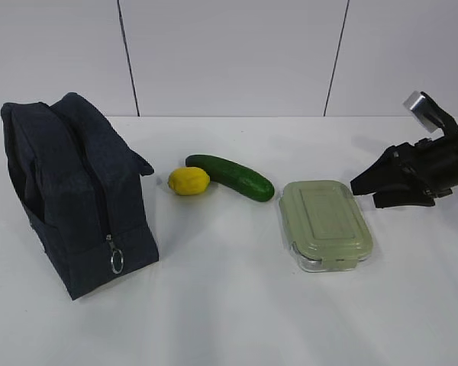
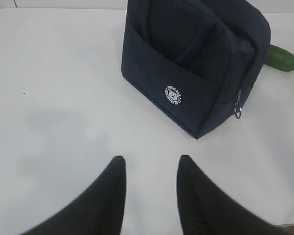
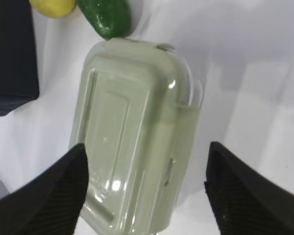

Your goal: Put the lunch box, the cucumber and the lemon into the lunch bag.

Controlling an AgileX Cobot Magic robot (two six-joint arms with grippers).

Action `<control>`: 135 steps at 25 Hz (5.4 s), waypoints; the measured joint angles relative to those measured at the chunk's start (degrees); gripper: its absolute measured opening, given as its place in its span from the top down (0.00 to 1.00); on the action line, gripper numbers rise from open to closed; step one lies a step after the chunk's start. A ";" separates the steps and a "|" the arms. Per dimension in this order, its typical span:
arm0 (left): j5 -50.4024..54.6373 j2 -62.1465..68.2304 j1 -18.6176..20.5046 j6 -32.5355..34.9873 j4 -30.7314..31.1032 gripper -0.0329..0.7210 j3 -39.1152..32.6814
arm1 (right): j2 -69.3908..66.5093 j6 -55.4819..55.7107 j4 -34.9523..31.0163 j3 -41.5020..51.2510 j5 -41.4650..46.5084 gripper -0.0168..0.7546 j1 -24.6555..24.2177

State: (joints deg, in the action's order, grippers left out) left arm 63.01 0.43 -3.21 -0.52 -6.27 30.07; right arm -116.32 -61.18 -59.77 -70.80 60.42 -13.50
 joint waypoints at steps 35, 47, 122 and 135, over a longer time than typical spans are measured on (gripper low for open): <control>0.00 0.00 0.00 0.00 0.00 0.64 0.00 | -9.65 -4.84 -10.32 -0.08 4.53 0.23 0.00; 0.00 0.00 0.00 0.00 0.00 0.64 0.00 | -9.65 -4.84 -9.96 -0.08 4.42 0.31 0.00; -13.20 23.29 0.00 -5.49 -14.42 0.45 5.16 | 3.82 6.55 -10.55 -0.56 5.01 0.49 0.60; -25.89 56.67 0.00 -11.04 -29.23 0.45 15.06 | 3.82 6.68 -10.14 -0.46 5.01 0.49 0.73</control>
State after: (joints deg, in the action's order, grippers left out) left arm 37.11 57.10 -3.21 -11.56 -35.50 45.14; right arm -112.50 -54.50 -69.91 -71.26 65.43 -12.77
